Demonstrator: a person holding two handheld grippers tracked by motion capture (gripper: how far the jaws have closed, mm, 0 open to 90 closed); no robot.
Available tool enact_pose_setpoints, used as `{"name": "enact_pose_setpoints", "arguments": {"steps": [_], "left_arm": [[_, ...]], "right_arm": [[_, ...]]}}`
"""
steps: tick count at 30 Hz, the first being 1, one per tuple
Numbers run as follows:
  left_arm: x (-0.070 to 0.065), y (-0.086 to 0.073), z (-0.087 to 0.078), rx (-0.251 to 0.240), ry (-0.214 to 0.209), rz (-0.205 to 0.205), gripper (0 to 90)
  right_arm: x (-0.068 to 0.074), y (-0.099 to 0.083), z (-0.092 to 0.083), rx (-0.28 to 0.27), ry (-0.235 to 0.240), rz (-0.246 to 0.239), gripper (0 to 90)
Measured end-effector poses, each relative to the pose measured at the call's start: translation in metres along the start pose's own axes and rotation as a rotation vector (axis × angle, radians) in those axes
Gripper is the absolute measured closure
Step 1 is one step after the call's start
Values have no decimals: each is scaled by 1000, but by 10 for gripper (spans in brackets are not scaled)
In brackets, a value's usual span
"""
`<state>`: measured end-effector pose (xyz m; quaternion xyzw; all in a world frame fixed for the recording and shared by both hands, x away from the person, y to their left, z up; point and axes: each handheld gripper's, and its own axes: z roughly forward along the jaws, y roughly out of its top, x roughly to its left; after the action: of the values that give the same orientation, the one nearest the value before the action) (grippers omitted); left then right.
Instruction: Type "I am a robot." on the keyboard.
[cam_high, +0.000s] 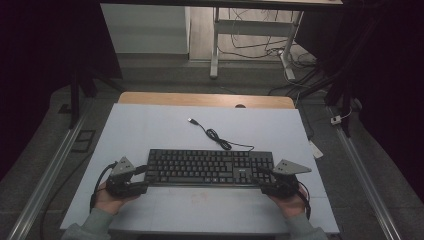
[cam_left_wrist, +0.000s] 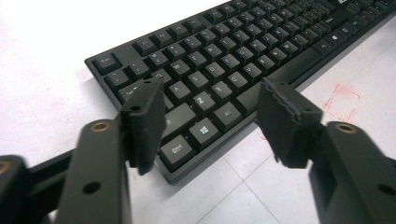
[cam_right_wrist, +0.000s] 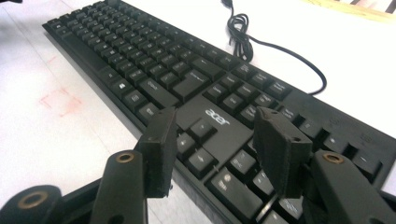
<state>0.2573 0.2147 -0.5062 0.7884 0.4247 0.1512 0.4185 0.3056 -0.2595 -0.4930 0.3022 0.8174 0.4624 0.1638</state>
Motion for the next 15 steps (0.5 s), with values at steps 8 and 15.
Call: {"name": "enact_pose_setpoints", "arguments": {"steps": [8,15], "left_arm": [[-1,3,5,-4,0,10,630],[-1,4,8,-4,7,16,763]], "right_arm": [[9,14,15,-5,41,-4,642],[16,24,26,9,74,-20,785]]}}
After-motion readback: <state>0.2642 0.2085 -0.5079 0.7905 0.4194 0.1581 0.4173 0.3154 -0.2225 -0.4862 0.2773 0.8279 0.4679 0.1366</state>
